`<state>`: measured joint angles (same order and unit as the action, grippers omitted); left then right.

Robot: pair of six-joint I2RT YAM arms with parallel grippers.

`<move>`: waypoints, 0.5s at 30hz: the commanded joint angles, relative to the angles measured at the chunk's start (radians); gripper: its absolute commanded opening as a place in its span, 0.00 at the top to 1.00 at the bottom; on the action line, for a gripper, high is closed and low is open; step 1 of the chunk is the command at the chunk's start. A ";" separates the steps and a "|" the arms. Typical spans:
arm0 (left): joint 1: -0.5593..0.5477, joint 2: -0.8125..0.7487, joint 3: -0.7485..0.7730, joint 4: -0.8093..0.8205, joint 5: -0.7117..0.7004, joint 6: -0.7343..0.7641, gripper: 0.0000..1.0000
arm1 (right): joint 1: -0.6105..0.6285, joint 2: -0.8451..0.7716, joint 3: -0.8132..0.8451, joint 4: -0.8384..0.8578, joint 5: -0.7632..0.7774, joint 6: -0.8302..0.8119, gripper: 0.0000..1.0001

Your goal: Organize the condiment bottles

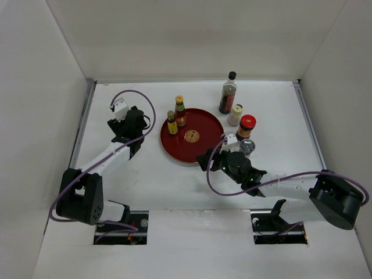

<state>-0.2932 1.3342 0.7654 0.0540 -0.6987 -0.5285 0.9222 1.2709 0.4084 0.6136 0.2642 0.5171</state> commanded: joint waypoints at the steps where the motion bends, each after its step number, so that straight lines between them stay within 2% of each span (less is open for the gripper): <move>1: 0.044 0.043 0.025 0.061 0.022 -0.013 0.28 | -0.006 0.013 0.023 0.055 -0.013 0.006 0.26; 7: 0.065 0.102 0.023 0.090 0.079 -0.016 0.33 | 0.007 0.002 0.018 0.058 -0.013 0.001 0.24; 9: 0.065 0.111 0.015 0.102 0.079 -0.018 0.40 | 0.007 0.004 0.018 0.052 -0.014 0.003 0.24; 12: 0.061 0.108 0.009 0.119 0.084 -0.019 0.56 | 0.007 -0.004 0.018 0.058 -0.010 -0.002 0.24; 15: 0.052 0.048 -0.012 0.112 0.067 -0.016 0.63 | 0.007 0.005 0.018 0.057 -0.013 0.001 0.24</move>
<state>-0.2325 1.4506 0.7654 0.1127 -0.6270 -0.5358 0.9241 1.2747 0.4088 0.6136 0.2638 0.5167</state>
